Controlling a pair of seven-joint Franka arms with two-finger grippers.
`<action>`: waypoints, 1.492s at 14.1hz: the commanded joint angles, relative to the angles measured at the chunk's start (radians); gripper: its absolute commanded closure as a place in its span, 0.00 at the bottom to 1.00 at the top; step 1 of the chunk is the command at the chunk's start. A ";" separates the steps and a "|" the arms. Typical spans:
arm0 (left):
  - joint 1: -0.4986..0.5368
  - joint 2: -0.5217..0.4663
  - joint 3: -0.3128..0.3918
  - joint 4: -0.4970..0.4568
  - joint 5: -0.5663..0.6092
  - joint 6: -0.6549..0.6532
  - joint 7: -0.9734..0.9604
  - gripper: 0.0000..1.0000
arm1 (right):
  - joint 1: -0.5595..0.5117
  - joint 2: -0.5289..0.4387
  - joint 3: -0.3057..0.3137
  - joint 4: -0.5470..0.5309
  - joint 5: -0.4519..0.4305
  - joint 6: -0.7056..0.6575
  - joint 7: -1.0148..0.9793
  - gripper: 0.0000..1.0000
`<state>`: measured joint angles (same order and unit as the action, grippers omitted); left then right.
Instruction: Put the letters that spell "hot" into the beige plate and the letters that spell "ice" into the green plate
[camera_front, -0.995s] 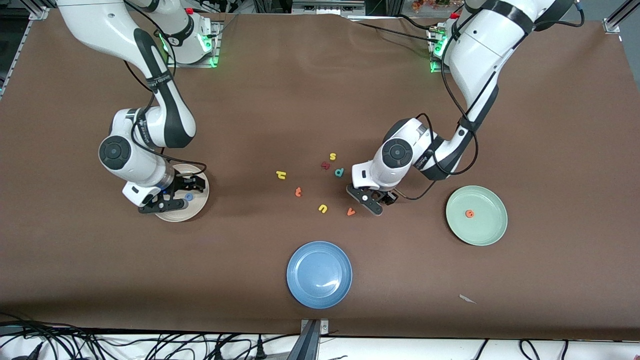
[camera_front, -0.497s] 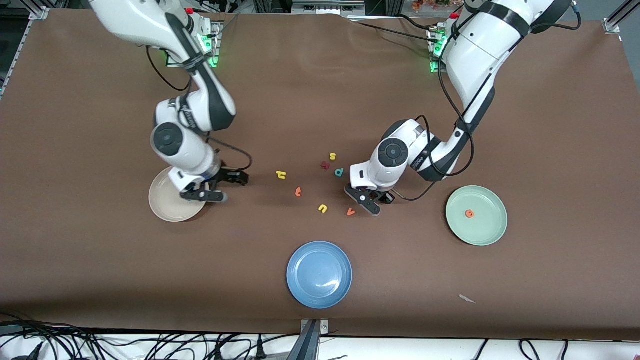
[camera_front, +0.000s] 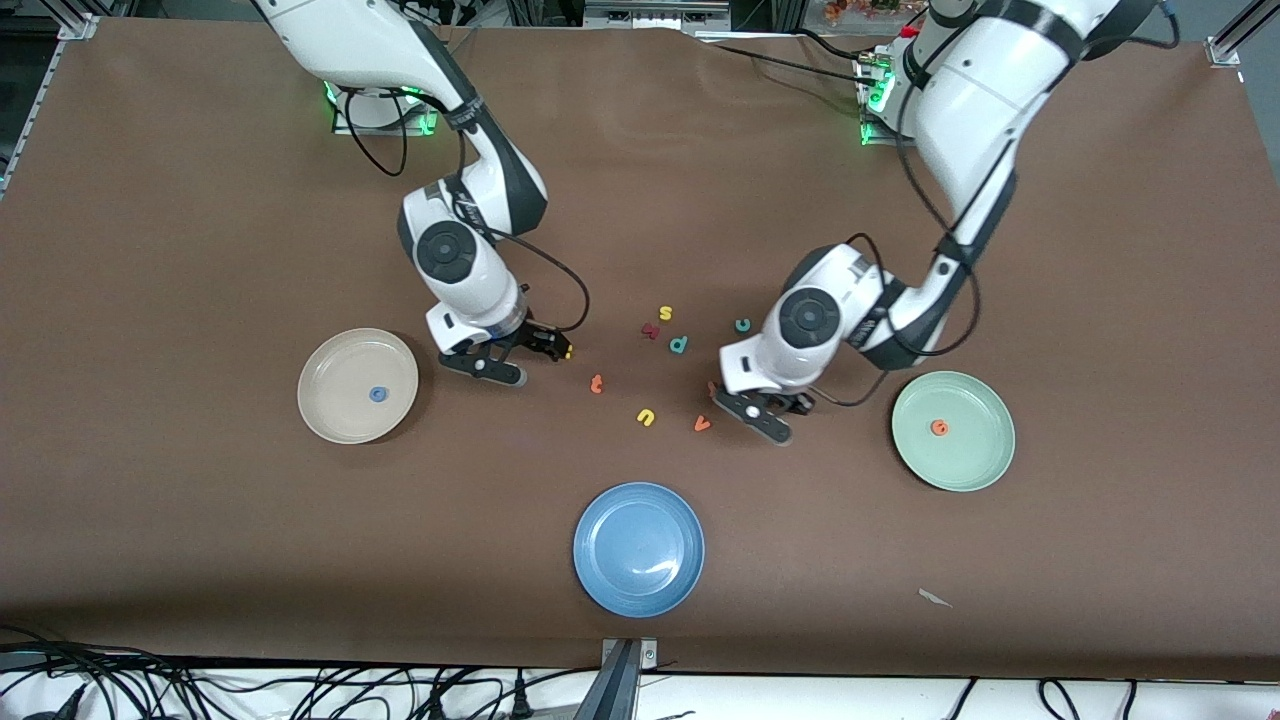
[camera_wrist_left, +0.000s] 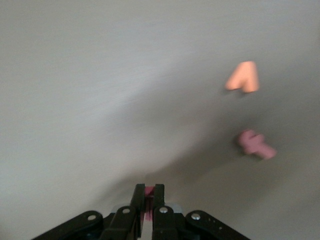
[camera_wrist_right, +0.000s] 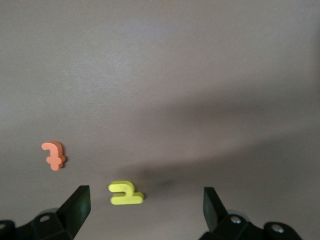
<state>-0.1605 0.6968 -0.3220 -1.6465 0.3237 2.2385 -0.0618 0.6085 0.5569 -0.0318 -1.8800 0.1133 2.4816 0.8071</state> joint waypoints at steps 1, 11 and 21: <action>0.097 -0.089 -0.009 -0.010 0.026 -0.130 0.065 1.00 | 0.045 0.083 -0.010 0.093 -0.066 -0.001 0.134 0.00; 0.289 -0.014 -0.005 -0.006 0.037 -0.151 0.240 0.00 | 0.053 0.126 -0.003 0.104 -0.070 -0.006 0.156 0.15; 0.247 -0.051 -0.267 -0.053 0.024 -0.244 -0.279 0.00 | 0.066 0.132 0.000 0.104 -0.067 -0.004 0.161 0.31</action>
<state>0.1048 0.6595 -0.5508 -1.6616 0.3239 1.9974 -0.1723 0.6633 0.6721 -0.0313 -1.7996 0.0531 2.4815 0.9447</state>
